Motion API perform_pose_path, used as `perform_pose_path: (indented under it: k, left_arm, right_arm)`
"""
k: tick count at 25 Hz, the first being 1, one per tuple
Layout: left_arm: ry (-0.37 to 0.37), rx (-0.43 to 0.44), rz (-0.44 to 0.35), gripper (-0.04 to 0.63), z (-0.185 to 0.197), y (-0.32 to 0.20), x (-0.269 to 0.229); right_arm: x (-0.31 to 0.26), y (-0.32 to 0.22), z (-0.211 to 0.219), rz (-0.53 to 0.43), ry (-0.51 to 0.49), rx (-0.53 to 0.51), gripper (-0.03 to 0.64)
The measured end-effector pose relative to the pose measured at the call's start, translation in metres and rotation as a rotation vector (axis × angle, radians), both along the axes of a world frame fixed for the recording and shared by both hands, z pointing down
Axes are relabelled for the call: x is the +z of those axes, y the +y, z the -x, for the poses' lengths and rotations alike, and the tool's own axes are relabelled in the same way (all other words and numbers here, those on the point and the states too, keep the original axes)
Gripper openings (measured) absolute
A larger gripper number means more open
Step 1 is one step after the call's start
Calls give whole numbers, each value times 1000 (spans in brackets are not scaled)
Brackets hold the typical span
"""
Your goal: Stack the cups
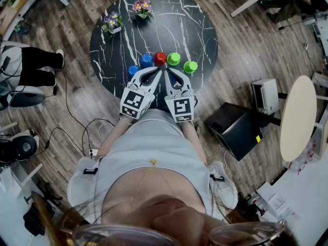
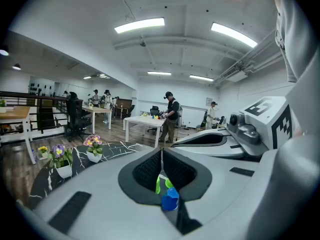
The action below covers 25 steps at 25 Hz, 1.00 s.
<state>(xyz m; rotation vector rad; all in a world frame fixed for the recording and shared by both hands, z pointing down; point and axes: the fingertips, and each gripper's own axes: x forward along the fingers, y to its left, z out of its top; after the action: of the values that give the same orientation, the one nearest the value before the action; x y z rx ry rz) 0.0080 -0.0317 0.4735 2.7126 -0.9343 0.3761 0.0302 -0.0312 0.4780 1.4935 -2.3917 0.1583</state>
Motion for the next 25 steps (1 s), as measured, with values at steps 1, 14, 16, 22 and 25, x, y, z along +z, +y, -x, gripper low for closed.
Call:
perform_pose_path:
  k: [1, 14, 16, 22, 25]
  left_arm:
    - [0, -3, 1, 35, 1, -1, 0]
    - [-11, 3, -2, 40, 8, -9, 5]
    - [-14, 2, 6, 44, 11, -9, 8]
    - [-32, 10, 40, 113, 17, -9, 20]
    - [-31, 6, 45, 115, 20, -12, 24]
  right_arm:
    - [-1, 0, 0, -3, -5, 4, 17]
    - [6, -5, 4, 21, -38, -8, 69]
    - [7, -4, 5, 28, -37, -6, 87]
    - [10, -5, 5, 41, -48, 12, 87]
    - [13, -6, 4, 48, -47, 20, 87]
